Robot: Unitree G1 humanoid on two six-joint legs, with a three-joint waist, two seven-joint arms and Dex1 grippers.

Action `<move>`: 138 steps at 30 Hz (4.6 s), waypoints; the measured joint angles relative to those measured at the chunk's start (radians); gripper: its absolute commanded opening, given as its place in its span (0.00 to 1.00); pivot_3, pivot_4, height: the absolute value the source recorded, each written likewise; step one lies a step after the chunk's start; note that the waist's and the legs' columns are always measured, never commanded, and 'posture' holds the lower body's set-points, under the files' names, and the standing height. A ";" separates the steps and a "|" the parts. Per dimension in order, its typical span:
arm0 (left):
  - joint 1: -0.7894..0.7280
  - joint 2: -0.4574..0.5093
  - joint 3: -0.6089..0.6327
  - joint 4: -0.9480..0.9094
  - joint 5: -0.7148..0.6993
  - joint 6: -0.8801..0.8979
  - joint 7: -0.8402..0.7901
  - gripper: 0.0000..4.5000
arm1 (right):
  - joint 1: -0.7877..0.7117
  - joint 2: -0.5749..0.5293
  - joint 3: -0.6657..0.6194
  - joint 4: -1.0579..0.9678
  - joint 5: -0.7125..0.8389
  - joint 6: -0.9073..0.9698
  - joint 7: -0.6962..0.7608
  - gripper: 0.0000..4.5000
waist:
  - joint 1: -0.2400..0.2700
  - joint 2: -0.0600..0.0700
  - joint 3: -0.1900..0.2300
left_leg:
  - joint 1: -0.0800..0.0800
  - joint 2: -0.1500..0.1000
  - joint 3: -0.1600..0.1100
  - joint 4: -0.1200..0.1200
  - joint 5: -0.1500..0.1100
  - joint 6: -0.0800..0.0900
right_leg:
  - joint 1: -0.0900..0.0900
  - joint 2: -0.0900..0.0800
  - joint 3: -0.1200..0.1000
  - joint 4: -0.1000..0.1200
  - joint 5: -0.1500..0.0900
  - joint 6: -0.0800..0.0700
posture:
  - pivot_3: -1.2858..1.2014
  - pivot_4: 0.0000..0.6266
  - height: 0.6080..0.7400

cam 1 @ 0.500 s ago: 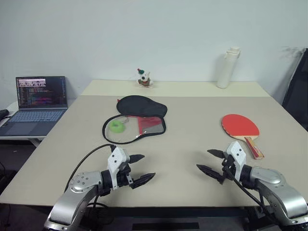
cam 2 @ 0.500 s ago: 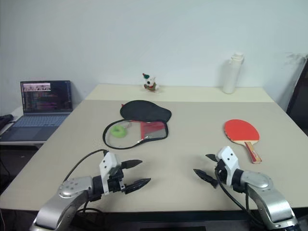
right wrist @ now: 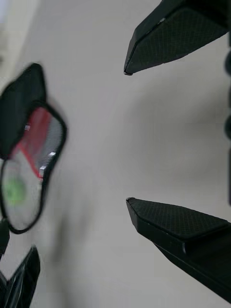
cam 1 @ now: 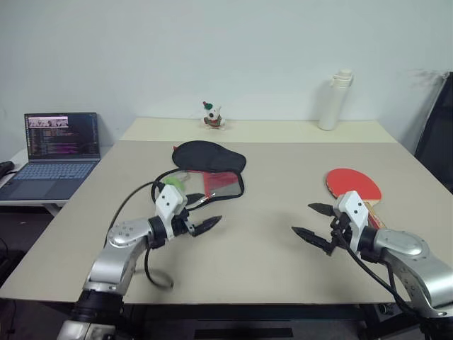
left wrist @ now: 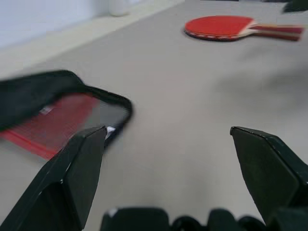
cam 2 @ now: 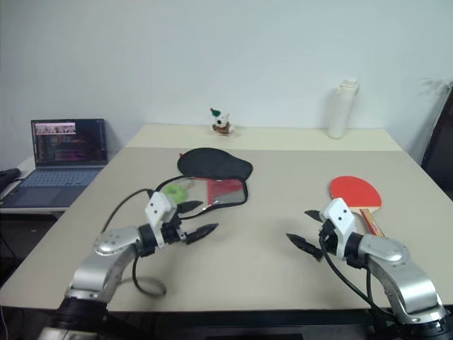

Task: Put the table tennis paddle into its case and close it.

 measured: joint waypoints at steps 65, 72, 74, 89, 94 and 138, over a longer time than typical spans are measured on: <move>-0.466 0.003 -0.287 0.884 0.412 -0.745 -0.537 0.00 | -0.059 0.085 -0.020 -0.027 0.000 0.013 -0.080 1.00 | 0.000 -0.003 0.001 | -0.002 -0.001 0.001 0.000 0.000 0.000 | -0.002 0.000 0.000 0.001 0.003 -0.002 | 0.52 0.24 1.00; -0.558 0.096 -0.402 0.981 0.553 -1.009 -0.467 0.00 | -0.052 0.083 -0.022 -0.028 0.002 0.013 -0.082 1.00 | -0.022 -0.003 0.001 | 0.002 0.003 0.002 0.000 0.000 0.001 | -0.002 0.010 0.001 0.002 0.002 -0.002 | 0.52 0.24 1.00; -0.578 0.124 -0.439 0.998 0.610 -1.080 -0.409 0.00 | -0.052 0.083 -0.022 -0.027 0.002 0.013 -0.081 1.00 | -0.026 -0.003 0.001 | 0.004 0.011 0.003 0.000 0.001 0.001 | -0.001 0.015 0.002 0.002 0.004 -0.005 | 0.52 0.24 1.00; -0.564 0.194 -0.438 1.097 0.687 -1.125 -0.133 0.31 | -0.073 0.083 -0.006 0.008 0.000 0.009 -0.054 1.00 | -0.030 -0.003 0.001 | 0.015 0.017 0.009 -0.002 0.001 0.002 | 0.000 0.024 0.002 0.015 -0.001 -0.017 | 0.52 0.24 1.00; -0.483 0.194 -0.322 1.080 0.573 -1.011 -0.135 0.70 | -0.082 0.084 0.003 0.009 0.002 0.012 -0.044 1.00 | -0.030 -0.003 0.001 | 0.015 0.018 0.010 -0.002 0.001 0.002 | -0.001 0.024 0.002 0.016 -0.002 -0.019 | 0.52 0.24 1.00; 0.090 0.171 0.283 -0.031 -0.323 0.437 -0.056 1.00 | -0.760 0.375 0.059 1.214 -0.218 -0.256 -0.197 1.00 | -0.027 -0.003 0.002 | -0.001 0.031 0.006 -0.003 0.000 0.000 | -0.015 0.031 0.002 0.017 -0.002 -0.035 | 0.52 0.24 1.00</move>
